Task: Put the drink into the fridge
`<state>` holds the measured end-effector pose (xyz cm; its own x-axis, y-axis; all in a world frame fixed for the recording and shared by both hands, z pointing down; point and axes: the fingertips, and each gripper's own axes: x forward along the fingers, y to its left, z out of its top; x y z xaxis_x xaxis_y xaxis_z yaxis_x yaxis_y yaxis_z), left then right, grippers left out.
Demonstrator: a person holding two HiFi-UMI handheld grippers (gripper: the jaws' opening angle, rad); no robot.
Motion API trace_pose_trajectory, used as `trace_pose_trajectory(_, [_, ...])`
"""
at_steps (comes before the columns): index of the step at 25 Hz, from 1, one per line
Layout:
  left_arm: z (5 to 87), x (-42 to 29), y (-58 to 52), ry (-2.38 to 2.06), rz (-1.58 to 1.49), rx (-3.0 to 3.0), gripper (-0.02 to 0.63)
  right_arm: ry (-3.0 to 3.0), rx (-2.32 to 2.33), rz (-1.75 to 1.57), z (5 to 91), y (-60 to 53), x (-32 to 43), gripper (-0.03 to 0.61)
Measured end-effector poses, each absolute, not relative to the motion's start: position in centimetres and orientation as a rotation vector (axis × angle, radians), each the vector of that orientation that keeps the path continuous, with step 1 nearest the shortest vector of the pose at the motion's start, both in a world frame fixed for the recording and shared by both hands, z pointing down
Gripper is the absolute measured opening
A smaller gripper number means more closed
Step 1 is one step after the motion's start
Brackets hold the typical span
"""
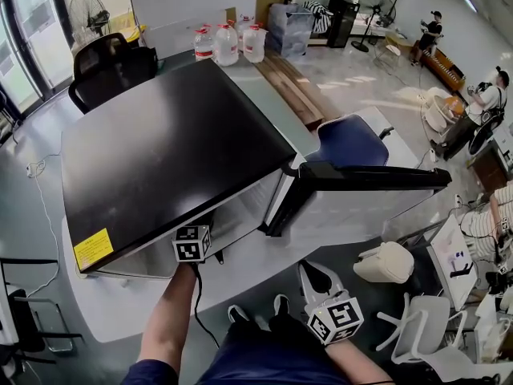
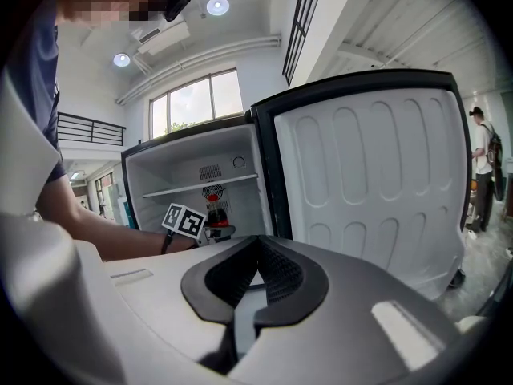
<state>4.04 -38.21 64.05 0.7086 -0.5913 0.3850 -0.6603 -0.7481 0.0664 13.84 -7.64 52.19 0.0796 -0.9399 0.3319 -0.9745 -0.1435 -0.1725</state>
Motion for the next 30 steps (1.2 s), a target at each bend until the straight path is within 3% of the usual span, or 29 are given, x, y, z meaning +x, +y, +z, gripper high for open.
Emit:
trace_pose_trajectory(15, [64.4,3.7,-37.3,-1.079,0.541,2.634,0.322,-2.125,2.125,0.620,53.3,-9.4,12.9,0.006])
trace_pose_trajectory(30, [58.5,-2.1,-29.3,-1.226,0.343,2.557,0.321,-2.307,2.021,0.538,52.0,-12.4,13.3,0.006])
